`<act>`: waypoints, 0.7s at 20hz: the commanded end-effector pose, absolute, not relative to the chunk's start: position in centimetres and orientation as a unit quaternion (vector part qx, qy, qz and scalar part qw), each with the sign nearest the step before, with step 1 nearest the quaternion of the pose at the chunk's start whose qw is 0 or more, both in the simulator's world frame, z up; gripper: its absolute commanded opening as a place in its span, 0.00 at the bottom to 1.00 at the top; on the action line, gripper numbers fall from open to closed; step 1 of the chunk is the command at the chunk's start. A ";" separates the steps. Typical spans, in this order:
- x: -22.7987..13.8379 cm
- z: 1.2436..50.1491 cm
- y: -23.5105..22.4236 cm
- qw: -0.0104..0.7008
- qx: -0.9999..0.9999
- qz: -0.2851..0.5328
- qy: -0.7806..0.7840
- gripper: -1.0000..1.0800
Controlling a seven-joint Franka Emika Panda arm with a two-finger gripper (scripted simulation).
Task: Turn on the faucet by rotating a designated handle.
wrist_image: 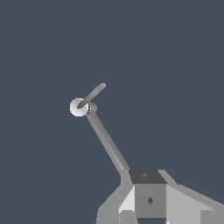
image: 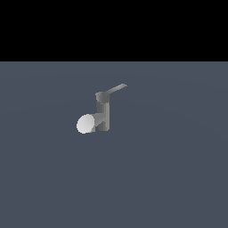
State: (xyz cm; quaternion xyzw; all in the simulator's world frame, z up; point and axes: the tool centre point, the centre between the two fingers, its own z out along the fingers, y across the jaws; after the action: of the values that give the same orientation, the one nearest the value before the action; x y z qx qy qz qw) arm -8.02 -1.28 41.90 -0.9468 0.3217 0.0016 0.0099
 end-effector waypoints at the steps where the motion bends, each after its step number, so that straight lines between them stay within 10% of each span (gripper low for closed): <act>1: -6.5 40.7 -1.4 0.010 -0.936 0.002 0.353 0.00; 14: 0.5 33.2 -2.3 0.007 -0.863 0.002 0.505 0.00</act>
State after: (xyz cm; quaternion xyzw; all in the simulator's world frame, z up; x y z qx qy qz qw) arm -0.30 -2.20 34.14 -0.8733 0.4872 0.0026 0.0069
